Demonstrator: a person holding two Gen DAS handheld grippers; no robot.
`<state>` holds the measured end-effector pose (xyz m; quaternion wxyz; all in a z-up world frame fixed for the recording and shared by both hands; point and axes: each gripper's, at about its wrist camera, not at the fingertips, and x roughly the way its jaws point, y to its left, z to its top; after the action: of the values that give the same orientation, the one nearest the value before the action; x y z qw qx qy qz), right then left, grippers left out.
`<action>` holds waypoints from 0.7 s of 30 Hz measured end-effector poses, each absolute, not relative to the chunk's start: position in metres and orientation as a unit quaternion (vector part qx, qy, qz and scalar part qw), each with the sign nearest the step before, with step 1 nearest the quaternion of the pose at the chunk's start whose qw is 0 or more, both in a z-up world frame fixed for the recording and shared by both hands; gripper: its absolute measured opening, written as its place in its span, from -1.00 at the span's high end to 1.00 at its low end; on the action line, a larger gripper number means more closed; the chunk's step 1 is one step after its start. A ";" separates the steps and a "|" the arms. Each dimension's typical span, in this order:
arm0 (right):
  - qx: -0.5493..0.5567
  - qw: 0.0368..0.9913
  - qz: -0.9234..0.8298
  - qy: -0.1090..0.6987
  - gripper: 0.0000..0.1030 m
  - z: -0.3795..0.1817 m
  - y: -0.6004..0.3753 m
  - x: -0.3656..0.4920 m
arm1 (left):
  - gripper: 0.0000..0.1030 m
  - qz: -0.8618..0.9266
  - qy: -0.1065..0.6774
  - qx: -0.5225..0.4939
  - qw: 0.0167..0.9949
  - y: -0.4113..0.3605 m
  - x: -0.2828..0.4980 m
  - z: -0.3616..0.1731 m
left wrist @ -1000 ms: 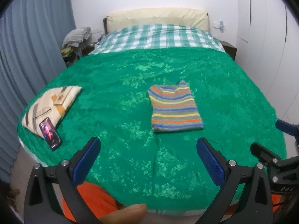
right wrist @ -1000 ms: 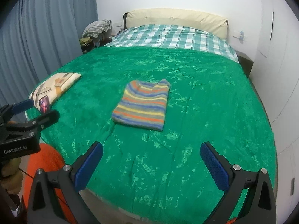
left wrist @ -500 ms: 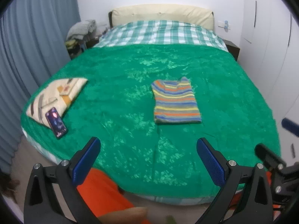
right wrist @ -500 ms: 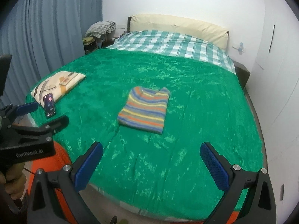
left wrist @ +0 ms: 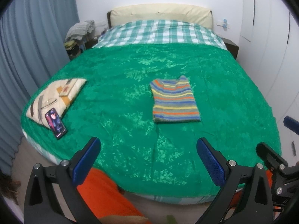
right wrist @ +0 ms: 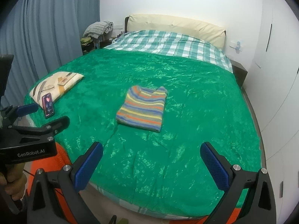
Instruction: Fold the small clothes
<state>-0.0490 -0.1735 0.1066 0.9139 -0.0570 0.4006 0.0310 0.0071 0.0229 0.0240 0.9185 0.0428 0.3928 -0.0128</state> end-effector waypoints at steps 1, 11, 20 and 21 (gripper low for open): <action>-0.056 0.914 0.031 0.401 -0.99 0.107 -0.174 -0.049 | -0.99 -0.013 0.393 0.042 0.918 0.023 0.007 0.024; -0.060 0.914 0.027 0.400 -0.99 0.107 -0.175 -0.048 | -0.99 -0.014 0.394 0.045 0.918 0.022 0.005 0.022; -0.064 0.916 0.025 0.395 -0.99 0.110 -0.177 -0.047 | -0.99 -0.015 0.391 0.046 0.919 0.020 0.004 0.023; -0.063 0.916 0.026 0.396 -0.99 0.110 -0.177 -0.047 | -0.99 -0.015 0.392 0.046 0.919 0.020 0.004 0.023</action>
<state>-0.0471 -0.1772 0.1102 0.9159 -0.0635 0.3956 0.0256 0.0040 0.0199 0.0227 0.9187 0.0458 0.3919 -0.0152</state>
